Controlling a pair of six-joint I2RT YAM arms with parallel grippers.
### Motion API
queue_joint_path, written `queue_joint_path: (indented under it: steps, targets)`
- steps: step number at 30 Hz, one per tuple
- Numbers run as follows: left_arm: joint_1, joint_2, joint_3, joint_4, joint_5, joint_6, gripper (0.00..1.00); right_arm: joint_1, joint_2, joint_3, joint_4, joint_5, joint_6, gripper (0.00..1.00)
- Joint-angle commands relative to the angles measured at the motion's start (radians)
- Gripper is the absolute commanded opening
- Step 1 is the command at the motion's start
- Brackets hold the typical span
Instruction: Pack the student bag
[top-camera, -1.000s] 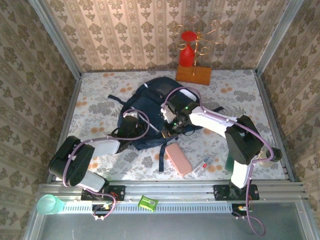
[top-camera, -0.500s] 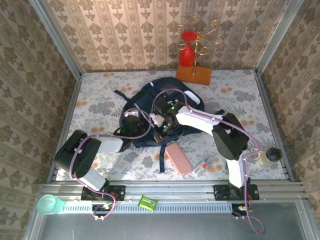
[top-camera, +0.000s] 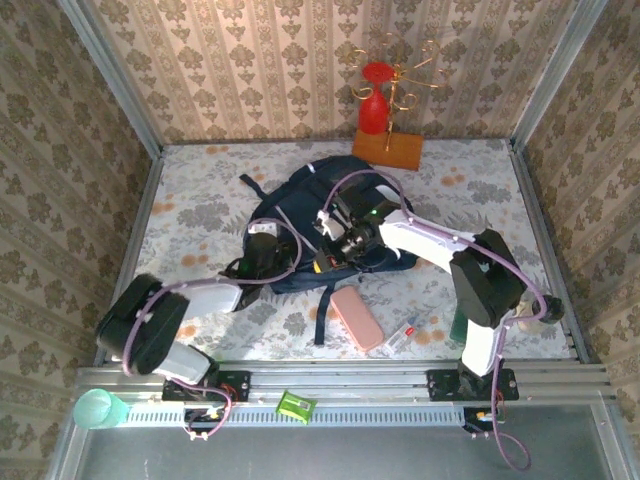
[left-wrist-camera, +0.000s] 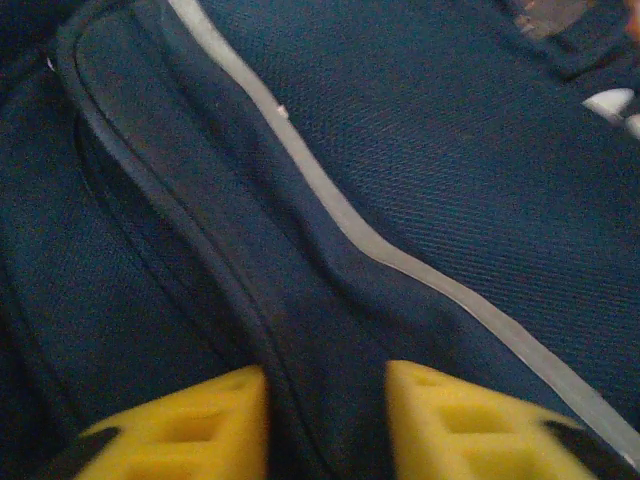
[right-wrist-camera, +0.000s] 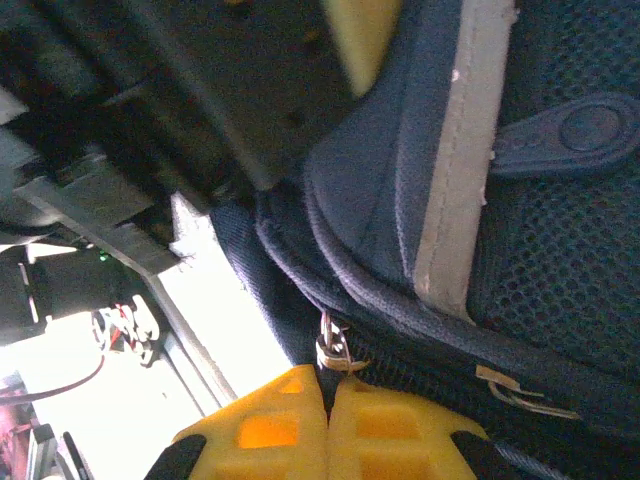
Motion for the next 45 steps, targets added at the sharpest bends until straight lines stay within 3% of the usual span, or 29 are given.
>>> queue_joint_path:
  steps: [1, 7, 11, 19, 21, 24, 30, 31, 35, 45]
  targets:
    - [0.032, -0.135, -0.024, -0.185, 0.016, 0.027, 0.47, -0.041, -0.066, -0.027, 0.074, -0.019, -0.026, 0.00]
    - [0.221, -0.275, -0.047, -0.345, 0.019, 0.045, 0.69, -0.060, -0.088, -0.084, 0.118, -0.028, -0.015, 0.00]
    - [0.330, -0.233, -0.042, -0.333, 0.130, 0.027, 0.81, -0.060, -0.079, -0.091, 0.137, -0.036, -0.004, 0.00]
    - [0.377, -0.002, 0.079, -0.222, 0.376, 0.004, 0.85, -0.060, -0.064, -0.100, 0.144, -0.028, -0.008, 0.00]
    - [0.378, 0.041, 0.092, -0.203, 0.396, 0.001, 0.80, -0.060, -0.062, -0.095, 0.131, -0.017, -0.014, 0.00]
    - [0.377, 0.086, 0.091, -0.140, 0.431, -0.021, 0.65, -0.058, -0.054, -0.074, 0.088, 0.009, -0.033, 0.00]
    - [0.363, 0.107, 0.067, -0.003, 0.517, -0.053, 0.16, -0.045, -0.046, -0.047, 0.035, 0.040, -0.046, 0.00]
    - [0.361, 0.094, 0.054, 0.025, 0.529, -0.065, 0.02, -0.040, -0.046, -0.045, 0.035, 0.043, -0.039, 0.00]
    - [0.355, -0.007, -0.012, 0.139, 0.544, -0.132, 0.00, -0.026, -0.045, -0.031, 0.037, 0.031, -0.016, 0.00]
    - [0.333, -0.230, -0.053, 0.222, 0.546, -0.266, 0.00, 0.017, -0.021, 0.055, 0.019, -0.054, 0.010, 0.00]
